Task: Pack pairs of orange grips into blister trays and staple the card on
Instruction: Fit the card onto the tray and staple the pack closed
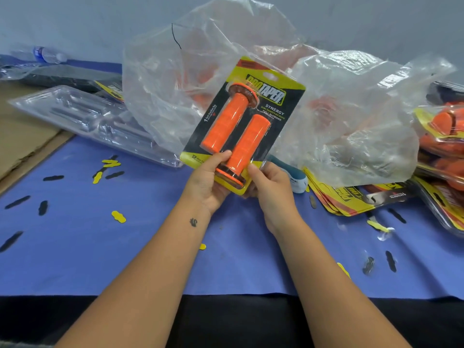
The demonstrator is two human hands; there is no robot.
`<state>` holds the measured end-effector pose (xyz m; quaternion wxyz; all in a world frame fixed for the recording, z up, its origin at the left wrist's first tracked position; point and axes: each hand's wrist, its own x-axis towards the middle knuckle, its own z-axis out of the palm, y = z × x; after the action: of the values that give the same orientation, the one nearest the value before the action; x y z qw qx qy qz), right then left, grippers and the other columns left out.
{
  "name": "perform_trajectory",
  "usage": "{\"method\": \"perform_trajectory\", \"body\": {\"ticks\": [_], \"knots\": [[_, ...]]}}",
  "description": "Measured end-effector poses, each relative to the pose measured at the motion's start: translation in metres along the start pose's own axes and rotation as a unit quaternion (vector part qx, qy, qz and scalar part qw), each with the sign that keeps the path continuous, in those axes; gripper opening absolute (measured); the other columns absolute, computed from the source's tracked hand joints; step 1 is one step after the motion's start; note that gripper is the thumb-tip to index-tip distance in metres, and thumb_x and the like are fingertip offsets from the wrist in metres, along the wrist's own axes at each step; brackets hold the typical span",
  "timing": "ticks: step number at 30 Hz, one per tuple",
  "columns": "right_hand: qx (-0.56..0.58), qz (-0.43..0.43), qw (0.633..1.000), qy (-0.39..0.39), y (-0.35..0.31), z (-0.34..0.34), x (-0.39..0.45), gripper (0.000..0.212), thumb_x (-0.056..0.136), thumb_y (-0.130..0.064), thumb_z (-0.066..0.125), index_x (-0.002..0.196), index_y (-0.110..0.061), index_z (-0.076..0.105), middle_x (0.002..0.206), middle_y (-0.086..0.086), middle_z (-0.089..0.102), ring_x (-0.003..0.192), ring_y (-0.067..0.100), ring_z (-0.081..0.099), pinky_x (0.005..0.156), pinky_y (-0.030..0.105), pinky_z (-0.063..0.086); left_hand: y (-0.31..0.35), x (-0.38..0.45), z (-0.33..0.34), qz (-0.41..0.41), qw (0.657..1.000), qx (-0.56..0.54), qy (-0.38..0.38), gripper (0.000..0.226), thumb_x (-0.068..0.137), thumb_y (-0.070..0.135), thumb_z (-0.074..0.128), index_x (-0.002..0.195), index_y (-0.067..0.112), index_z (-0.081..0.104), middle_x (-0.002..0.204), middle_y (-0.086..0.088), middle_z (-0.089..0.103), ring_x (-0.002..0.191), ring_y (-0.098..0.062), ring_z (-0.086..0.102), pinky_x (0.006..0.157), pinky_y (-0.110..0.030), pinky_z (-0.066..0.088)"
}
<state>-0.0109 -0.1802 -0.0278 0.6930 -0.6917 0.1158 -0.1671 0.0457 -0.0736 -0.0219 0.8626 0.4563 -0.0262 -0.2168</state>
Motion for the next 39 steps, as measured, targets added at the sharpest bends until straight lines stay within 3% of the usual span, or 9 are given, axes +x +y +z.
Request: {"method": "perform_trajectory", "body": {"ticks": [5, 10, 13, 18, 21, 24, 32, 35, 39], "knots": [[-0.052, -0.035, 0.998, 0.002, -0.001, -0.002, -0.001, 0.021, 0.1, -0.022, 0.055, 0.082, -0.011, 0.057, 0.067, -0.005, 0.063, 0.06, 0.005, 0.061, 0.053, 0.02, 0.05, -0.01, 0.002, -0.001, 0.039, 0.998, -0.042, -0.005, 0.024, 0.094, 0.021, 0.054, 0.08, 0.009, 0.07, 0.069, -0.009, 0.068, 0.062, -0.023, 0.067, 0.051, -0.034, 0.054], [-0.072, -0.058, 0.996, 0.002, -0.002, 0.0, -0.003, 0.031, 0.098, -0.022, 0.056, 0.091, 0.008, 0.056, 0.083, 0.023, 0.065, 0.066, 0.021, 0.065, 0.057, 0.033, 0.056, -0.01, -0.001, -0.007, 0.039, 0.998, -0.058, 0.001, 0.014, 0.091, 0.023, 0.059, 0.091, 0.009, 0.062, 0.075, -0.009, 0.068, 0.068, -0.024, 0.068, 0.059, -0.037, 0.055], [-0.118, -0.102, 0.987, 0.034, -0.001, -0.005, -0.005, 0.017, 0.088, -0.026, 0.053, 0.083, -0.011, 0.058, 0.077, 0.001, 0.062, 0.073, 0.016, 0.058, 0.068, 0.037, 0.049, -0.009, -0.001, -0.006, 0.045, 0.993, -0.105, 0.02, 0.008, 0.09, 0.017, 0.059, 0.089, 0.009, 0.063, 0.078, -0.008, 0.068, 0.069, -0.02, 0.069, 0.065, -0.034, 0.057], [-0.397, -0.176, 0.884, 0.172, -0.001, -0.028, 0.004, 0.022, 0.088, -0.016, 0.054, 0.108, -0.013, 0.063, 0.108, 0.003, 0.06, 0.104, 0.025, 0.051, 0.088, 0.034, 0.036, 0.003, -0.002, -0.016, 0.084, 0.977, -0.192, 0.048, 0.028, 0.092, 0.011, 0.056, 0.068, 0.015, 0.069, 0.069, -0.001, 0.069, 0.063, -0.013, 0.067, 0.06, -0.025, 0.056], [-0.572, -0.133, 0.793, 0.163, 0.002, -0.03, 0.006, 0.039, 0.088, -0.026, 0.053, 0.126, -0.015, 0.057, 0.125, 0.008, 0.053, 0.119, 0.031, 0.041, 0.096, 0.04, 0.027, 0.01, -0.005, -0.021, 0.074, 0.966, -0.237, 0.069, 0.02, 0.093, 0.015, 0.057, 0.075, 0.015, 0.065, 0.067, -0.002, 0.068, 0.062, -0.014, 0.067, 0.061, -0.025, 0.056], [-0.623, -0.133, 0.76, 0.133, 0.0, -0.032, 0.005, 0.041, 0.089, -0.035, 0.053, 0.122, -0.012, 0.057, 0.115, 0.01, 0.054, 0.109, 0.032, 0.044, 0.086, 0.039, 0.031, 0.014, -0.007, -0.023, 0.066, 0.959, -0.267, 0.064, 0.013, 0.093, 0.017, 0.056, 0.083, 0.014, 0.063, 0.068, -0.003, 0.069, 0.061, -0.016, 0.068, 0.06, -0.025, 0.057], [-0.439, -0.138, 0.884, 0.082, 0.001, -0.018, -0.004, 0.021, 0.084, -0.03, 0.061, 0.088, -0.02, 0.043, 0.074, -0.008, 0.05, 0.062, 0.015, 0.046, 0.045, 0.029, 0.024, 0.017, -0.007, -0.023, 0.069, 0.963, -0.252, 0.06, 0.012, 0.094, 0.015, 0.054, 0.083, 0.014, 0.06, 0.064, -0.001, 0.067, 0.059, -0.013, 0.067, 0.061, -0.023, 0.055], [-0.149, -0.06, 0.983, 0.089, -0.01, -0.012, -0.006, 0.022, 0.075, -0.036, 0.063, 0.084, -0.024, 0.046, 0.076, -0.007, 0.058, 0.063, 0.02, 0.064, 0.049, 0.027, 0.045, 0.018, -0.007, -0.024, 0.065, 0.963, -0.255, 0.06, 0.01, 0.094, 0.016, 0.055, 0.086, 0.014, 0.06, 0.065, -0.001, 0.067, 0.06, -0.013, 0.067, 0.061, -0.023, 0.056], [0.062, -0.033, 0.989, 0.127, -0.021, -0.013, -0.005, 0.024, 0.076, -0.045, 0.061, 0.086, -0.024, 0.055, 0.087, 0.003, 0.058, 0.082, 0.04, 0.062, 0.062, 0.044, 0.055, 0.018, -0.007, -0.025, 0.058, 0.962, -0.26, 0.06, 0.008, 0.094, 0.017, 0.056, 0.087, 0.014, 0.06, 0.066, -0.001, 0.067, 0.059, -0.013, 0.067, 0.06, -0.023, 0.056]]}}
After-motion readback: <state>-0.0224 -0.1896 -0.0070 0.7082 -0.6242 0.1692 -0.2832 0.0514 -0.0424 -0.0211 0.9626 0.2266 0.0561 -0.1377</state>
